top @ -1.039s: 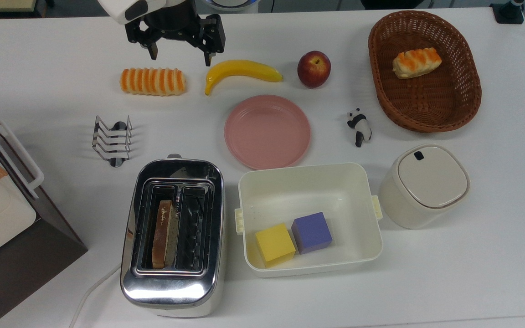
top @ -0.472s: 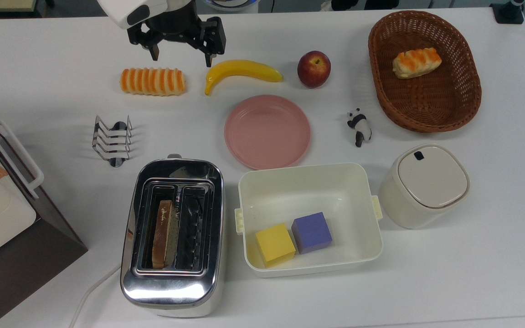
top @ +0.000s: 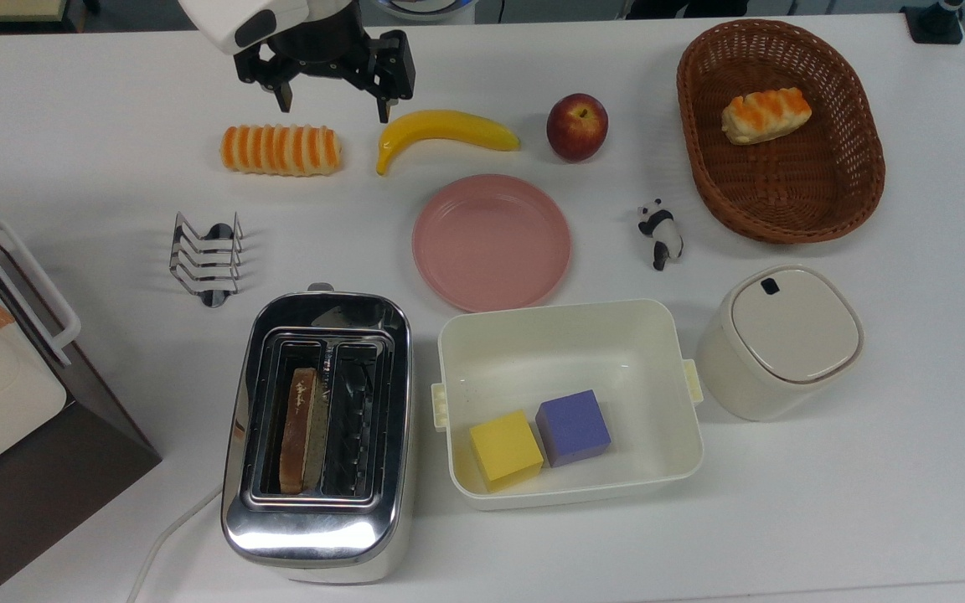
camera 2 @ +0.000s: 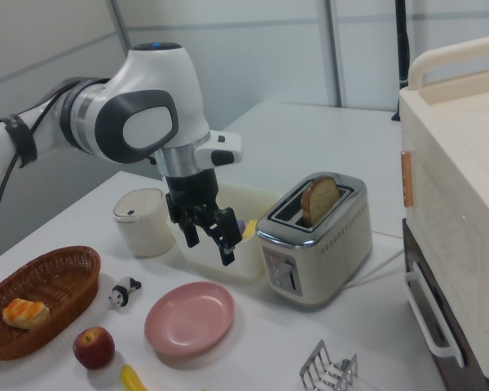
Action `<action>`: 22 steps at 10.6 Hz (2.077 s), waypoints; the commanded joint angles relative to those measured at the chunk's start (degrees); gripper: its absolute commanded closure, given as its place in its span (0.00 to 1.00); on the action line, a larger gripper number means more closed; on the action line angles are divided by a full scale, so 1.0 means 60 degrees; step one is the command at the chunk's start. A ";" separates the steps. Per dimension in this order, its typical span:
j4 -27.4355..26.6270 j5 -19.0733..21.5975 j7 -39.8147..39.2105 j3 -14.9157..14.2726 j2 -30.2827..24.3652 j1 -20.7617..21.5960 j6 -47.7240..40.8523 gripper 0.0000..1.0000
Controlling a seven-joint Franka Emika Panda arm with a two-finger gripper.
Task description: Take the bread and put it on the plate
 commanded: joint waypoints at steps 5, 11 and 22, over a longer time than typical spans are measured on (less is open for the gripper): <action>-0.0154 0.0006 -0.0164 0.0018 -0.0116 -0.0030 0.0385 0.00; -0.0154 0.0020 -0.0135 0.0018 0.0001 -0.0015 0.0691 0.00; -0.0139 0.0562 0.0377 -0.0011 0.0908 -0.0264 0.4817 0.03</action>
